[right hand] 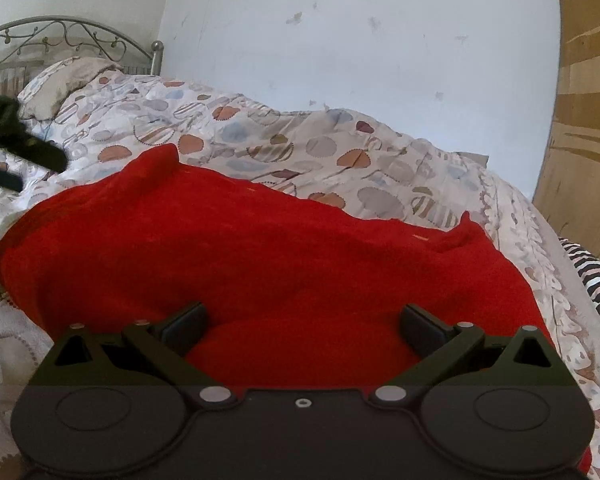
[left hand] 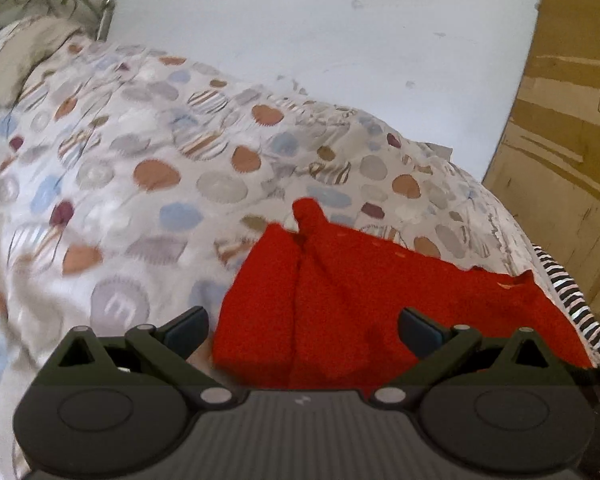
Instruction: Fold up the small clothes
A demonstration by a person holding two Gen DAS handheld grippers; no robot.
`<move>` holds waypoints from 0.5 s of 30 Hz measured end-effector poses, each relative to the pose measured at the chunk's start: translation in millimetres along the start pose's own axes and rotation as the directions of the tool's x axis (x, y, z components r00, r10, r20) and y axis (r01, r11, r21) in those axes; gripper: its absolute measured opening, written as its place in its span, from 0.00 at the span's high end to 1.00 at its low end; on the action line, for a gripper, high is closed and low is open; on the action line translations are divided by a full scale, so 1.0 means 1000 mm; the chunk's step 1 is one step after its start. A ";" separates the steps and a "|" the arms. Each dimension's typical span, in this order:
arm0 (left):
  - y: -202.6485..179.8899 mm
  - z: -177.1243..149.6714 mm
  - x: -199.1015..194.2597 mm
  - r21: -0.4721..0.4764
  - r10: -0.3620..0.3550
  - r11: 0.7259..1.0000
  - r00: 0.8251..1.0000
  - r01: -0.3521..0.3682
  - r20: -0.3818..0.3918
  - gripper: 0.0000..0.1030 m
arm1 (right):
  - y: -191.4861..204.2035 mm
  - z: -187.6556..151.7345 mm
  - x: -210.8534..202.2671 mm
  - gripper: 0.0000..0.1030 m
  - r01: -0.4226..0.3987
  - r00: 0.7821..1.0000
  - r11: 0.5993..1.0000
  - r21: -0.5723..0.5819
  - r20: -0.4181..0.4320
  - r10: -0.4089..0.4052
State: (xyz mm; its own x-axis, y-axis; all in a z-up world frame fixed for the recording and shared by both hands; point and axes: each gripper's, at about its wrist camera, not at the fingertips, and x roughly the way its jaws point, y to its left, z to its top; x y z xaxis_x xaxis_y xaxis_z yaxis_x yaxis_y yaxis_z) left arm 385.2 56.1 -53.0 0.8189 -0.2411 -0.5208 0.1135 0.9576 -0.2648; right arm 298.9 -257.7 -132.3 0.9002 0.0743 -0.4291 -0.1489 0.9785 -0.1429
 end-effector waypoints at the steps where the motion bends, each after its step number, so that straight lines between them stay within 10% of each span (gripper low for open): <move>1: 0.000 0.004 0.004 0.004 0.000 1.000 1.000 0.000 0.000 0.00 | 0.000 0.000 0.000 0.00 0.000 1.000 1.000 0.001 0.001 0.000; 15: 0.011 0.005 0.061 0.090 0.075 0.994 0.986 -0.062 -0.150 0.00 | 0.001 -0.001 0.000 0.00 0.004 1.000 1.000 -0.001 0.005 -0.004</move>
State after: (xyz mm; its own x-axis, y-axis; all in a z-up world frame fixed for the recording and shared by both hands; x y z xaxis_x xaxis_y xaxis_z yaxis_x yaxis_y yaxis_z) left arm 439.4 52.9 -84.2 0.7316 -0.1896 -0.6549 0.1131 0.9810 -0.1577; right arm 297.6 -256.6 -133.5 0.9029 0.0714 -0.4238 -0.1457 0.9785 -0.1457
